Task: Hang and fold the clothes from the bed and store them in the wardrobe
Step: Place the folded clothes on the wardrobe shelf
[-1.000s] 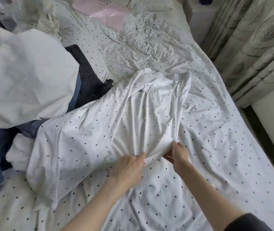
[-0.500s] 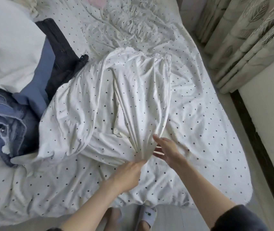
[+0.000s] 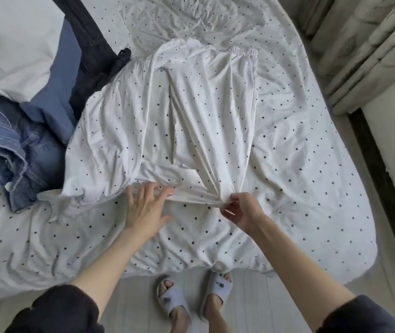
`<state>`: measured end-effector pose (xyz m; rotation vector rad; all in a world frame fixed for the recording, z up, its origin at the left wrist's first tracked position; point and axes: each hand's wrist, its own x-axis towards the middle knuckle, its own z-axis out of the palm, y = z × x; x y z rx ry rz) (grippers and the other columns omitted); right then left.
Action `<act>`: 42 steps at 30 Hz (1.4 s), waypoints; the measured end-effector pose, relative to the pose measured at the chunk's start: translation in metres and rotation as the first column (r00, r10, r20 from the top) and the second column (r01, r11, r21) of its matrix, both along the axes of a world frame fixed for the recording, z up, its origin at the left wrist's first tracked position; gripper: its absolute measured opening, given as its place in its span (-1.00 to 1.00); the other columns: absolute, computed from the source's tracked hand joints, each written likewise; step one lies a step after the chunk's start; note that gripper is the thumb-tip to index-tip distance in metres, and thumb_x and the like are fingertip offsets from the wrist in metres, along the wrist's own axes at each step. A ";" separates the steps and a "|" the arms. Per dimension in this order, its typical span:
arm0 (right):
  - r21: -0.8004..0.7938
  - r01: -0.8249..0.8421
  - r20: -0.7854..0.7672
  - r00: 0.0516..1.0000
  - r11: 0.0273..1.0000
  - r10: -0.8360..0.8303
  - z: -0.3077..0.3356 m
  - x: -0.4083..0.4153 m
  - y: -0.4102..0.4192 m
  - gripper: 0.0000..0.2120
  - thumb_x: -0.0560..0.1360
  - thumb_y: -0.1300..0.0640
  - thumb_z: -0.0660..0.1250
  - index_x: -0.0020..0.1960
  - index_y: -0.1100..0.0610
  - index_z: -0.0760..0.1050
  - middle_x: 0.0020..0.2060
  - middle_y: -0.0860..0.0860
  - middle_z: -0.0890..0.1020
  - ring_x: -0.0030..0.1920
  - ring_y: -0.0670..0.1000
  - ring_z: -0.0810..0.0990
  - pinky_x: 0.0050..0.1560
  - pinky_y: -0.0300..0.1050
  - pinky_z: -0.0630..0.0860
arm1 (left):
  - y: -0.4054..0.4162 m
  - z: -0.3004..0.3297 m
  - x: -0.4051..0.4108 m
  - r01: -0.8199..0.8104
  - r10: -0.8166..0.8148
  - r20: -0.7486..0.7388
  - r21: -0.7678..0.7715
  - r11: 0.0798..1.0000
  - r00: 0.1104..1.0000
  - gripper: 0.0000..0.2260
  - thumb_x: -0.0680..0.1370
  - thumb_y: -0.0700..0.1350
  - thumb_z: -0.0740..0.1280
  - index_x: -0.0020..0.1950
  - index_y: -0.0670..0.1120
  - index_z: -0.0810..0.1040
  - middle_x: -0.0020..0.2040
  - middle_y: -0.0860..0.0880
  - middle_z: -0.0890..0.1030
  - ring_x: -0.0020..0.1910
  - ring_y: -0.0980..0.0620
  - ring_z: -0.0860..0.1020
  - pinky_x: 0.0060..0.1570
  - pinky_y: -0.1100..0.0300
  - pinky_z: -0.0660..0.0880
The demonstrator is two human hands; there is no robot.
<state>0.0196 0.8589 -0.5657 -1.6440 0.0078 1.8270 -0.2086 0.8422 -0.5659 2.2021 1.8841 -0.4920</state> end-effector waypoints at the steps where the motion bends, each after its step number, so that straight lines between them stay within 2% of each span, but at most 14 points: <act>1: 0.006 0.022 0.029 0.999 1.000 -0.023 0.000 0.003 0.001 -0.79 0.49 0.41 0.07 -0.27 0.22 0.34 -0.37 0.11 0.44 -0.39 0.04 0.51 -0.45 -0.16 0.50 | 0.002 -0.001 0.004 -0.009 0.005 0.041 0.088 0.996 0.999 -0.56 0.50 0.04 0.35 0.34 0.01 0.35 0.24 -0.07 0.41 0.24 -0.10 0.41 0.29 -0.10 0.21; 4: 0.038 0.074 0.139 0.987 0.997 -0.079 0.000 0.010 -0.002 -0.80 0.52 0.38 0.10 -0.24 0.22 0.36 -0.36 0.09 0.45 -0.36 0.03 0.48 -0.36 -0.12 0.48 | -0.005 -0.001 0.009 -0.108 0.077 0.169 0.184 0.977 0.983 -0.92 0.55 -0.22 0.26 0.03 -0.14 0.49 -0.05 -0.11 0.57 -0.05 -0.15 0.55 -0.08 0.04 0.36; 7: 0.056 0.047 0.159 0.986 0.997 -0.055 -0.004 0.009 -0.018 -0.82 0.56 0.28 0.15 -0.21 0.18 0.40 -0.31 0.07 0.50 -0.30 0.01 0.53 -0.29 -0.12 0.49 | -0.035 -0.005 0.016 -0.031 0.019 0.170 0.064 0.997 0.985 -0.91 0.61 -0.11 0.18 0.04 -0.06 0.46 -0.04 -0.04 0.61 -0.04 -0.08 0.57 -0.23 0.13 0.30; 12: 0.016 -0.227 0.254 0.943 0.974 0.215 -0.014 -0.029 -0.067 -0.74 0.50 -0.06 0.35 -0.03 0.15 0.51 -0.16 0.03 0.56 -0.11 0.02 0.54 -0.12 -0.07 0.51 | -0.106 -0.017 0.031 0.201 -0.122 0.362 -0.188 0.961 0.924 -0.82 0.61 -0.04 0.17 0.16 -0.01 0.49 0.07 -0.08 0.61 0.08 -0.13 0.56 -0.12 0.11 0.38; 16: 0.003 -0.299 0.318 0.905 0.954 0.282 -0.022 -0.054 -0.093 -0.95 0.46 0.23 0.35 -0.17 0.20 0.52 -0.19 0.12 0.59 -0.19 0.06 0.55 -0.14 0.01 0.52 | -0.111 -0.020 0.026 0.281 -0.094 0.497 -0.316 0.906 0.863 -0.75 0.59 -0.12 0.15 0.20 -0.03 0.53 0.12 -0.10 0.60 0.14 -0.11 0.52 0.04 0.03 0.45; 20: 0.036 -0.182 0.332 0.930 0.983 0.160 -0.030 -0.054 -0.108 -0.96 0.52 0.24 0.27 -0.09 0.21 0.49 -0.20 0.06 0.60 -0.21 0.02 0.58 -0.26 -0.16 0.52 | -0.090 -0.014 -0.005 0.038 -0.056 0.678 0.042 0.998 0.733 -0.68 0.53 -0.34 0.17 0.22 -0.11 0.52 0.17 -0.03 0.53 0.12 -0.01 0.52 0.09 0.19 0.44; 22: 0.074 -0.129 0.292 0.951 0.989 0.102 -0.030 -0.047 -0.114 -0.90 0.54 0.23 0.25 -0.13 0.19 0.49 -0.26 0.05 0.60 -0.29 0.00 0.59 -0.30 -0.15 0.56 | -0.062 -0.013 -0.023 -0.048 -0.084 0.579 0.209 0.977 0.811 -0.58 0.51 -0.36 0.21 0.37 -0.16 0.37 0.32 -0.10 0.41 0.30 -0.06 0.39 0.25 0.19 0.33; 25: 0.117 -0.128 0.316 0.945 0.985 0.085 -0.029 -0.029 -0.125 -0.86 0.56 0.20 0.24 -0.15 0.17 0.51 -0.28 0.08 0.61 -0.31 0.01 0.60 -0.24 -0.13 0.61 | -0.022 -0.019 -0.036 0.065 -0.055 0.194 -0.045 0.997 0.980 -0.41 0.52 -0.23 0.21 0.52 -0.11 0.08 0.50 -0.10 0.20 0.50 -0.06 0.11 0.44 -0.06 0.01; 27: 0.148 -0.106 0.343 0.938 0.983 0.050 -0.026 -0.012 -0.128 -0.87 0.56 0.19 0.25 -0.14 0.16 0.52 -0.29 0.06 0.63 -0.32 -0.02 0.61 -0.29 -0.18 0.61 | -0.019 -0.023 -0.033 0.164 -0.166 0.005 -0.159 0.973 0.986 -0.55 0.57 -0.07 0.20 0.45 -0.06 0.21 0.37 -0.08 0.43 0.39 -0.02 0.33 0.41 -0.08 0.02; 29: 0.175 -0.076 0.349 0.937 0.982 0.010 -0.022 0.003 -0.127 -0.85 0.56 0.18 0.26 -0.16 0.16 0.53 -0.33 0.03 0.64 -0.36 -0.05 0.62 -0.34 -0.19 0.58 | -0.031 -0.027 -0.031 0.182 -0.181 0.022 -0.183 0.966 0.983 -0.76 0.60 0.04 0.18 0.20 -0.03 0.45 0.10 -0.05 0.61 0.16 -0.05 0.52 0.23 0.05 0.29; 34: 0.210 -0.160 0.306 0.948 0.964 0.091 -0.015 0.019 -0.138 -0.82 0.55 0.17 0.29 -0.16 0.24 0.53 -0.30 0.09 0.62 -0.30 0.01 0.61 -0.23 -0.20 0.58 | -0.107 -0.037 -0.027 -0.134 0.336 0.432 -0.434 0.891 0.837 -0.82 0.57 -0.11 0.29 -0.23 -0.08 0.42 -0.34 -0.02 0.48 -0.30 -0.03 0.45 -0.26 0.14 0.33; 37: 0.211 -0.187 0.251 0.959 0.959 0.132 -0.014 0.010 -0.143 -0.77 0.61 0.14 0.15 -0.12 0.19 0.51 -0.24 0.04 0.59 -0.18 -0.01 0.59 -0.09 -0.19 0.55 | -0.144 -0.032 -0.034 -0.202 0.576 0.448 -0.642 0.740 0.683 -0.80 0.58 -0.14 0.27 -0.23 -0.13 0.37 -0.34 -0.08 0.46 -0.33 0.03 0.40 -0.25 0.16 0.30; 40: 0.241 -0.208 0.300 0.945 0.948 0.131 -0.010 -0.002 -0.145 -0.68 0.63 0.12 0.02 -0.11 0.19 0.50 -0.27 0.04 0.57 -0.27 -0.07 0.59 -0.22 -0.26 0.58 | -0.155 -0.017 -0.044 -0.253 0.710 0.435 -0.724 0.642 0.554 -0.84 0.57 -0.16 0.27 -0.05 -0.28 0.46 -0.16 -0.22 0.58 -0.18 -0.02 0.52 -0.12 0.12 0.39; 42: 0.241 -0.235 0.400 0.908 0.942 0.124 -0.008 -0.007 -0.146 -0.60 0.63 0.07 0.00 -0.03 0.34 0.48 -0.32 0.09 0.55 -0.28 -0.01 0.56 -0.11 -0.08 0.60 | -0.155 -0.002 -0.051 -0.260 0.742 0.451 -0.739 0.622 0.496 -0.86 0.55 -0.19 0.30 -0.14 -0.23 0.42 -0.19 -0.24 0.55 -0.20 -0.03 0.51 -0.13 0.12 0.43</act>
